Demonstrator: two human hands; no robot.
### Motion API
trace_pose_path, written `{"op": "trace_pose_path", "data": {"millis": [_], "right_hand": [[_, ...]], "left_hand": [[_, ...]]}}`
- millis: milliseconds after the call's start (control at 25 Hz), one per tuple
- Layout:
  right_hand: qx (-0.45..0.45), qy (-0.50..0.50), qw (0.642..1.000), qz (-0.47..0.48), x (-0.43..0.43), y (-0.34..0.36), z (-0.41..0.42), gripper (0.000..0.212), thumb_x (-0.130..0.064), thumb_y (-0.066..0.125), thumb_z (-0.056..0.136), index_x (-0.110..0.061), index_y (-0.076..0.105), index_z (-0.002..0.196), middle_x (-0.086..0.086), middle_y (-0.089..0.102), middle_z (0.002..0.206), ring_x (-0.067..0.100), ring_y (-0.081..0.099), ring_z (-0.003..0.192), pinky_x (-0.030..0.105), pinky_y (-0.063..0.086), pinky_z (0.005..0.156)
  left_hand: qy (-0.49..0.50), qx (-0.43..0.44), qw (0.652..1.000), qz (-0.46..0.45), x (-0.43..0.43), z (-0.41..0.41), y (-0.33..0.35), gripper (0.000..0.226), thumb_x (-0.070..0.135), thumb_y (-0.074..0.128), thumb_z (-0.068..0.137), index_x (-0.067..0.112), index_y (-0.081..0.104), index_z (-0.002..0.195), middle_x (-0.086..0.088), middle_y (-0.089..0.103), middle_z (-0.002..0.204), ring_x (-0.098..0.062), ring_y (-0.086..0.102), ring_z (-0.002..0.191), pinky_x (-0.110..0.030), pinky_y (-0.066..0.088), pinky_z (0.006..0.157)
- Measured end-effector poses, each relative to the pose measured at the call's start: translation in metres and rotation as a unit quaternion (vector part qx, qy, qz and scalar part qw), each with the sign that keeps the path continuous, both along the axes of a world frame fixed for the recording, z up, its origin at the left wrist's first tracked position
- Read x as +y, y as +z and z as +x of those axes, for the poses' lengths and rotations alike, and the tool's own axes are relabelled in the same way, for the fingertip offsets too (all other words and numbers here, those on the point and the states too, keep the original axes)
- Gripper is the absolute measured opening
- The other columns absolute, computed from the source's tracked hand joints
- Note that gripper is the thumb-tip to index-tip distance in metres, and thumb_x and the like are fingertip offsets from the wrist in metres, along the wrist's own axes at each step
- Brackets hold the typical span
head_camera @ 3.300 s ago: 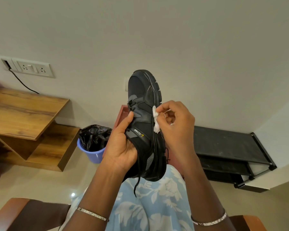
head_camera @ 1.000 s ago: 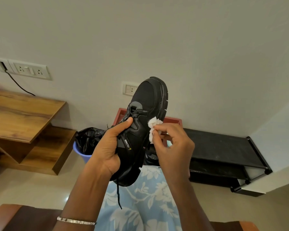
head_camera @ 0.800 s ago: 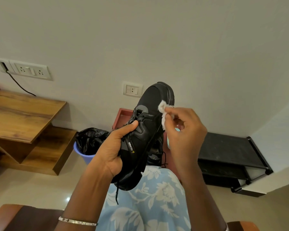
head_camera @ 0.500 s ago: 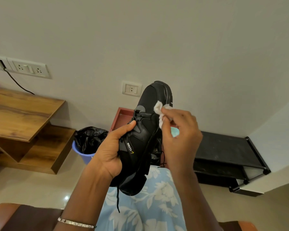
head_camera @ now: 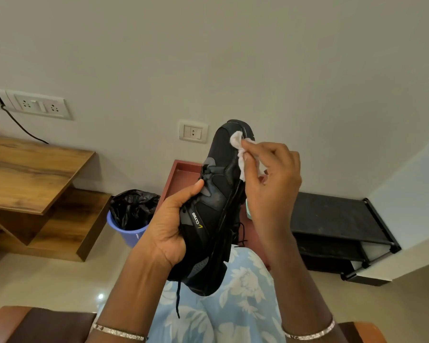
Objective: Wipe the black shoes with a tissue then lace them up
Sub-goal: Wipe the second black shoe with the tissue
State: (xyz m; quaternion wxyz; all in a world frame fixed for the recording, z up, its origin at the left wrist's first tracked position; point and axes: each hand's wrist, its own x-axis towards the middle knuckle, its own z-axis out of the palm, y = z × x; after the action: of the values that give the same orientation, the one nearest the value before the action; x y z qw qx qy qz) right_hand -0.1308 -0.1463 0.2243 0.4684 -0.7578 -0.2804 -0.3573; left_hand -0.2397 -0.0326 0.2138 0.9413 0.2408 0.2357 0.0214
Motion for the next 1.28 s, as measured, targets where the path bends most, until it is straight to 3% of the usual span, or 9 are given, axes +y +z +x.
{"op": "trace_pose_path", "data": {"millis": [120,240,440,640,840,960,1040,1120,1280], "right_hand": [[0.050,0.017,0.999,-0.007,-0.005,-0.036,-0.025,0.014,-0.014,0.070,0.093,-0.011,0.075,0.105,-0.001,0.065,0.096,0.010,0.049,0.090,0.018,0.041,0.073],[0.084,0.044,0.995,-0.007,-0.008,-0.073,-0.054,0.004,-0.015,0.068,0.094,-0.012,0.071,0.095,-0.002,0.065,0.092,0.016,0.057,0.089,0.014,0.041,0.080],[0.050,0.020,0.998,0.013,-0.004,-0.045,-0.028,0.012,-0.016,0.069,0.093,-0.006,0.075,0.097,0.001,0.065,0.094,0.010,0.053,0.089,0.023,0.047,0.073],[0.067,0.017,0.997,0.046,-0.002,-0.012,-0.001,0.020,-0.019,0.071,0.092,-0.012,0.076,0.110,0.000,0.058,0.100,0.020,0.056,0.091,0.027,0.051,0.066],[0.067,0.041,0.997,0.025,-0.003,-0.054,-0.041,0.018,-0.018,0.072,0.091,-0.009,0.076,0.107,-0.003,0.062,0.098,0.003,0.052,0.094,0.010,0.043,0.078],[0.061,0.047,0.996,0.039,-0.006,-0.054,-0.035,0.019,-0.021,0.074,0.089,-0.008,0.077,0.103,-0.006,0.062,0.099,-0.003,0.050,0.097,0.007,0.042,0.079],[0.047,0.037,0.998,0.033,-0.006,-0.037,-0.018,0.019,-0.017,0.077,0.087,-0.009,0.077,0.103,-0.001,0.064,0.097,0.002,0.050,0.095,0.007,0.041,0.077],[0.045,0.012,0.998,0.033,-0.004,-0.016,-0.001,0.019,-0.019,0.076,0.088,-0.013,0.077,0.106,0.001,0.065,0.095,0.014,0.051,0.091,0.006,0.038,0.074],[0.042,-0.010,0.999,0.030,-0.005,0.002,0.016,0.022,-0.029,0.071,0.092,-0.019,0.076,0.111,-0.001,0.064,0.096,0.017,0.050,0.090,0.013,0.038,0.071]], "left_hand": [[0.026,0.000,1.000,-0.017,0.004,0.001,0.001,0.026,0.021,0.064,0.093,0.001,0.077,0.102,-0.019,0.076,0.103,-0.031,0.075,0.083,-0.048,0.061,0.079],[0.041,0.001,0.999,-0.032,0.007,0.002,-0.001,0.027,0.023,0.063,0.094,0.002,0.077,0.104,-0.019,0.075,0.104,-0.030,0.076,0.084,-0.048,0.061,0.078],[0.025,0.004,1.000,-0.014,0.007,0.004,-0.002,0.029,0.023,0.065,0.092,0.003,0.075,0.111,-0.019,0.074,0.110,-0.031,0.074,0.089,-0.047,0.059,0.084],[0.018,0.010,0.999,0.030,0.007,-0.001,-0.001,0.022,0.019,0.066,0.089,0.002,0.080,0.085,-0.017,0.077,0.091,-0.030,0.075,0.074,-0.043,0.063,0.069],[0.033,0.023,0.999,0.030,0.013,-0.004,-0.001,0.020,0.019,0.070,0.087,0.002,0.079,0.091,-0.019,0.076,0.099,-0.031,0.075,0.080,-0.044,0.062,0.076],[0.028,0.022,0.997,0.061,0.014,-0.005,0.000,0.020,0.020,0.070,0.084,0.003,0.081,0.082,-0.018,0.077,0.090,-0.030,0.075,0.071,-0.042,0.063,0.068],[0.025,0.026,0.996,0.082,0.016,-0.006,0.000,0.019,0.020,0.071,0.083,0.004,0.081,0.078,-0.017,0.077,0.086,-0.029,0.074,0.067,-0.041,0.063,0.063],[0.012,0.033,0.995,0.097,0.015,-0.007,0.000,0.018,0.021,0.072,0.080,0.006,0.081,0.080,-0.017,0.077,0.088,-0.030,0.074,0.069,-0.044,0.062,0.070],[0.002,0.038,0.995,0.097,0.009,-0.006,0.000,0.017,0.020,0.074,0.078,0.006,0.082,0.082,-0.017,0.077,0.091,-0.030,0.074,0.072,-0.046,0.058,0.079]]}}
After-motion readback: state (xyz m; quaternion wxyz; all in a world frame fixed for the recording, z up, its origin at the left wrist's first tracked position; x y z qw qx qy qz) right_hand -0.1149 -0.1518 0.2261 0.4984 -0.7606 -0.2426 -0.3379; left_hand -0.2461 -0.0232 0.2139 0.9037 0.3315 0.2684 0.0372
